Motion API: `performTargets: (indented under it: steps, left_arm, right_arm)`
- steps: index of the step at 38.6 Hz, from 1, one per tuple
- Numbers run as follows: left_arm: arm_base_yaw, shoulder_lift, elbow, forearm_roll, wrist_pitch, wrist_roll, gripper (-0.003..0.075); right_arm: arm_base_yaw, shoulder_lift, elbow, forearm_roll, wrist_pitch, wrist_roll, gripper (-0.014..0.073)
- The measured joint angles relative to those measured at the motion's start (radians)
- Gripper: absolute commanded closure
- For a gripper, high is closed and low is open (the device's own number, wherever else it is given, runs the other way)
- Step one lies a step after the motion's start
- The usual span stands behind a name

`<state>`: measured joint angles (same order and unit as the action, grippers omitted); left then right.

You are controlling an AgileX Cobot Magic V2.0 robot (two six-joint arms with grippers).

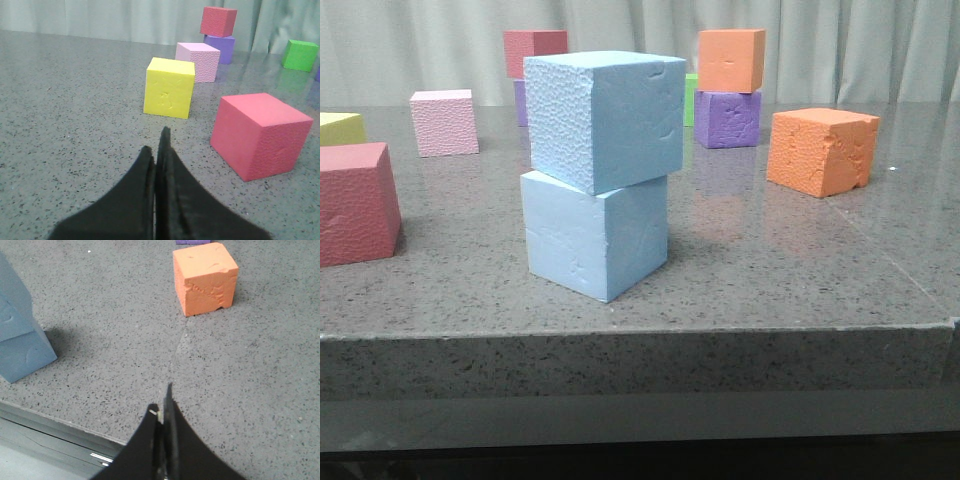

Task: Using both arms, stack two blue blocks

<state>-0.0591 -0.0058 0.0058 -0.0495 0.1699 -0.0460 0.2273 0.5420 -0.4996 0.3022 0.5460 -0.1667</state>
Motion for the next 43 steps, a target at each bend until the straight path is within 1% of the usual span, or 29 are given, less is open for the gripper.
performTargets:
  steps: [39, 43]
  left_arm:
    - [0.000, 0.000, 0.000, 0.000, 0.000, 0.002, 0.0741]
    - [0.000, 0.000, 0.000, 0.000, 0.000, 0.002, 0.0741]
  right_arm:
    - [0.000, 0.000, 0.002, 0.000, 0.000, 0.000, 0.0663]
    - [-0.002, -0.002, 0.002, -0.035, -0.006, -0.002, 0.0663]
